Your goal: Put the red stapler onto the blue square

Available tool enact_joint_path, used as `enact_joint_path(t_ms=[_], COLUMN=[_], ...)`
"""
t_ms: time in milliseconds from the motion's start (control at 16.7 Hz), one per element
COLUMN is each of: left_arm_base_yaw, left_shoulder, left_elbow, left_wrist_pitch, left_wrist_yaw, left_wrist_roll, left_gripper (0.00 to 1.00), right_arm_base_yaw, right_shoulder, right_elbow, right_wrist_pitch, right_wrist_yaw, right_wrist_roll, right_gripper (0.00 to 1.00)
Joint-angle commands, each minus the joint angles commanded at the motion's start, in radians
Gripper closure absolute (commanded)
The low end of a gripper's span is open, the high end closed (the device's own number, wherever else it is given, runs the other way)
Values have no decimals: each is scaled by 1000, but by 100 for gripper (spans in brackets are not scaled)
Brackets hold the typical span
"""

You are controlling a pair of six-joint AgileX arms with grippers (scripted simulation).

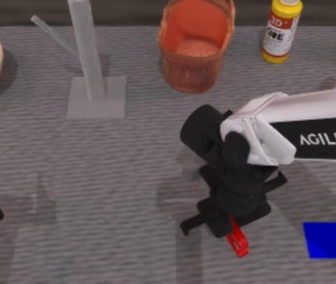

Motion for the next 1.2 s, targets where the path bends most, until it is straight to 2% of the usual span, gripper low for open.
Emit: enact_joint_path(t_ms=[240, 660, 1020, 1200], left_arm_base_yaw=[0, 0, 0, 0], left_shoulder=[0, 0, 0, 0], left_elbow=[0, 0, 0, 0], left_wrist_pitch=[0, 0, 0, 0], left_wrist_yaw=[0, 0, 0, 0], left_wrist_roll=[0, 0, 0, 0], left_gripper=[0, 0, 0, 0], right_arm_base_yaw=[-3, 4, 0, -19], right_shoulder=[-14, -123, -136, -145], right_elbow=[33, 213, 228, 221], right_wrist_pitch=[-41, -344, -366, -372], right_wrist_yaw=[0, 0, -1, -1], right_wrist_roll=[5, -4, -5, -70], right_gripper=[100, 100, 100, 100])
